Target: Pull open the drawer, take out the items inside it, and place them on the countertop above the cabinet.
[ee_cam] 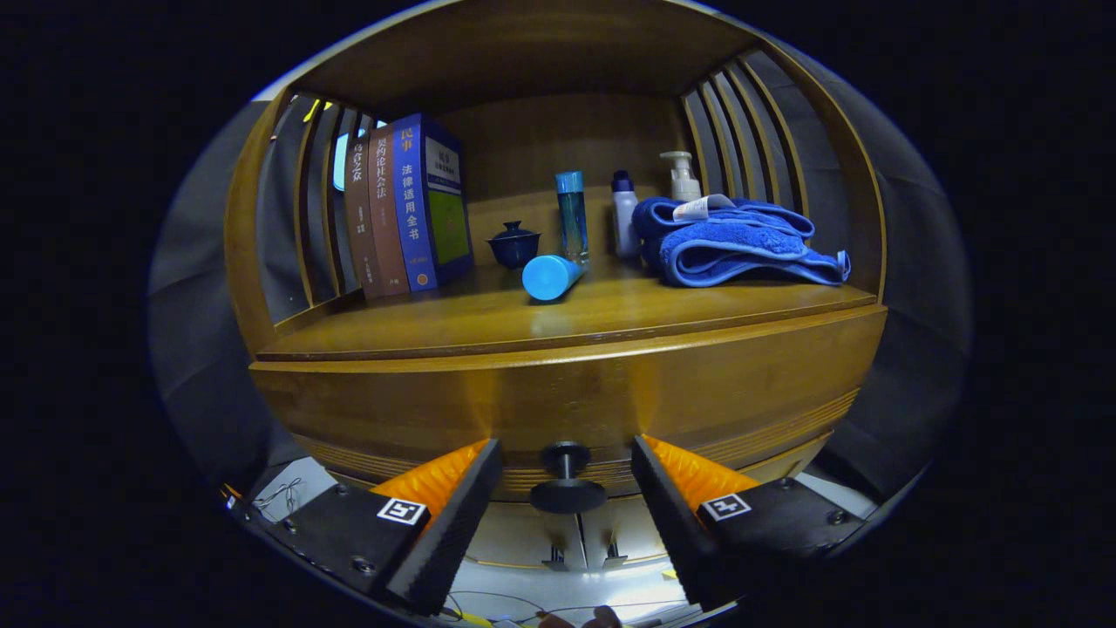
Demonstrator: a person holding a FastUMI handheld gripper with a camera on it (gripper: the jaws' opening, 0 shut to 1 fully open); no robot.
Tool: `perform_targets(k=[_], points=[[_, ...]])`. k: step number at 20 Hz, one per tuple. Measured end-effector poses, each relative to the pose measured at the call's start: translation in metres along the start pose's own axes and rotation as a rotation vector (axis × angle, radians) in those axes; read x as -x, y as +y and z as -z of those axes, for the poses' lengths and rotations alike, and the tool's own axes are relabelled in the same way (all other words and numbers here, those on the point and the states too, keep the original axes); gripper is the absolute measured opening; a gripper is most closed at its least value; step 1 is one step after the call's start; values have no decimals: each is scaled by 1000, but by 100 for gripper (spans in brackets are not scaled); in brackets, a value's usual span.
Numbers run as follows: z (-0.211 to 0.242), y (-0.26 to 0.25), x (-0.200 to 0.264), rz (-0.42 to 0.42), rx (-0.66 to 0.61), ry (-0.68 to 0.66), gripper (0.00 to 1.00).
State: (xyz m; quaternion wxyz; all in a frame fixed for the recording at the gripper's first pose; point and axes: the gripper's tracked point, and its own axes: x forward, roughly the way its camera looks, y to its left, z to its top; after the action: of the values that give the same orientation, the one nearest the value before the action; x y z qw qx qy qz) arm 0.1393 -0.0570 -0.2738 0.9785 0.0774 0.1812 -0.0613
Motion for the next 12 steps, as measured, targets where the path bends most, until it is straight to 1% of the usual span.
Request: perform_targets(k=[2, 6, 12], points=[[-16, -3, 10, 4, 5, -27, 99], [-64, -2, 43, -3, 20, -110, 99], [-157, 16, 119, -61, 50, -252, 99]])
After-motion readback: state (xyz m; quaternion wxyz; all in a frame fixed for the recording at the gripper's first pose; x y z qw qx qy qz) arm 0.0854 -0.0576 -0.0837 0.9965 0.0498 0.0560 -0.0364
